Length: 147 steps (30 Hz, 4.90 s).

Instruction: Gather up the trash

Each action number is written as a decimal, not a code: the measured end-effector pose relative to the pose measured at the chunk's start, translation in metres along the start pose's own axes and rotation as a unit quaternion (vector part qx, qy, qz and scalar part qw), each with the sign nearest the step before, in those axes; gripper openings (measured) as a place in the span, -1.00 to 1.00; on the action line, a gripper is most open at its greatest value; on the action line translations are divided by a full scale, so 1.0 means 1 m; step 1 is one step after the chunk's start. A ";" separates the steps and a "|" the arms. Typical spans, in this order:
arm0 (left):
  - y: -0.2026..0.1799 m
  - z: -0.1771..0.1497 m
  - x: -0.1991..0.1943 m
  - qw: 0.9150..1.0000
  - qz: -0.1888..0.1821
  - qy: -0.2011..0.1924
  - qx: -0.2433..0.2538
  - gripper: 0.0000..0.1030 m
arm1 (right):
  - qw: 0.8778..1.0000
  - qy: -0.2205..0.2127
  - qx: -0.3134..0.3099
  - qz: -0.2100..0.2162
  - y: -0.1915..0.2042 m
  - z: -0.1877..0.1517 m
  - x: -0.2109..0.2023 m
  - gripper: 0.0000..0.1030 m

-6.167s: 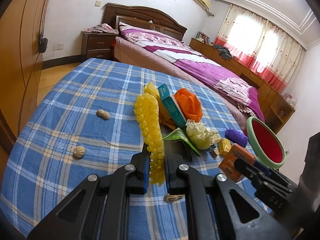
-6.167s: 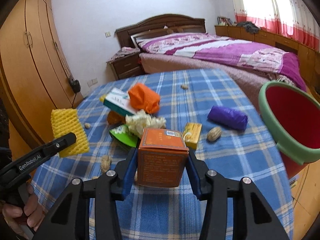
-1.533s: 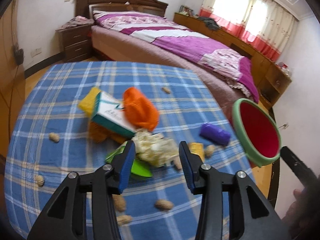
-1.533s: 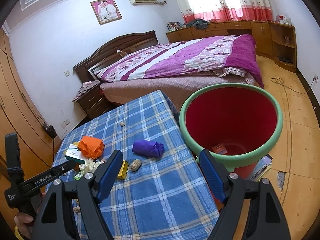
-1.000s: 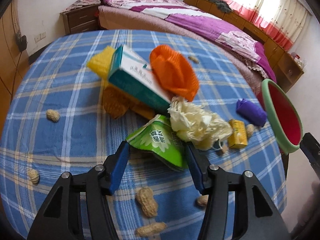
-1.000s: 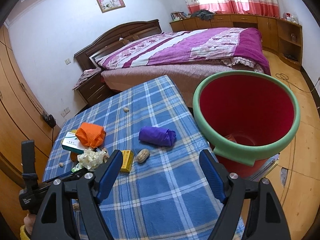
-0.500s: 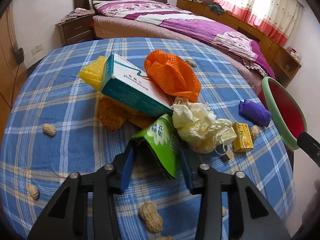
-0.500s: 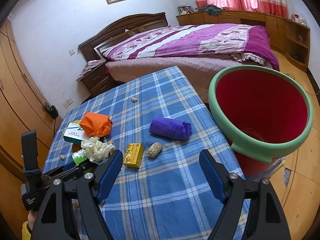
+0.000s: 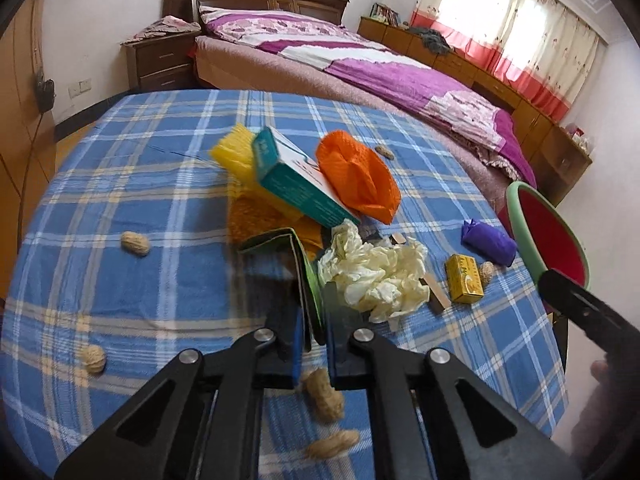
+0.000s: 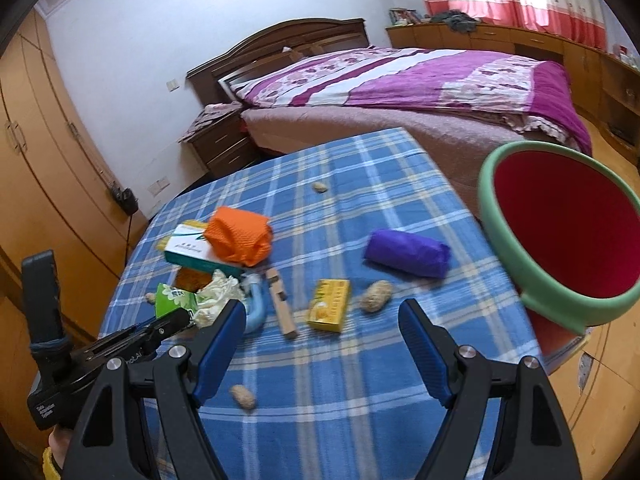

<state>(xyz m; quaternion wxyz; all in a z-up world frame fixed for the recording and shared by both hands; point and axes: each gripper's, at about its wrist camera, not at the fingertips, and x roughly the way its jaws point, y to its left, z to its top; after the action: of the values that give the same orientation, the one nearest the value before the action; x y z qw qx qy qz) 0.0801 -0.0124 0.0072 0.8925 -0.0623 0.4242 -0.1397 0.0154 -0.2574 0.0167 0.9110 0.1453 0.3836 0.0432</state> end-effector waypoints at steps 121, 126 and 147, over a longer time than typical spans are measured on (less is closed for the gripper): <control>-0.312 0.035 0.069 0.956 -0.216 0.078 0.181 -0.86 | 0.971 -0.122 0.180 -0.101 -0.269 0.026 -0.089 -0.76; -0.309 0.036 0.074 0.959 -0.206 0.083 0.174 -0.49 | 0.971 -0.119 0.183 -0.099 -0.270 0.025 -0.084 -0.75; -0.242 0.040 0.044 0.976 -0.185 0.062 0.102 -0.48 | 0.976 -0.126 0.157 -0.087 -0.236 0.028 -0.096 -0.24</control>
<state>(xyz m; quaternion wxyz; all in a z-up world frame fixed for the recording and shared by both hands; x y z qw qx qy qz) 0.0895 -0.2566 0.0556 0.8247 -0.0397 0.4438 -0.3483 -0.0398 -0.5070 0.0304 0.9181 0.2568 0.2788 -0.1157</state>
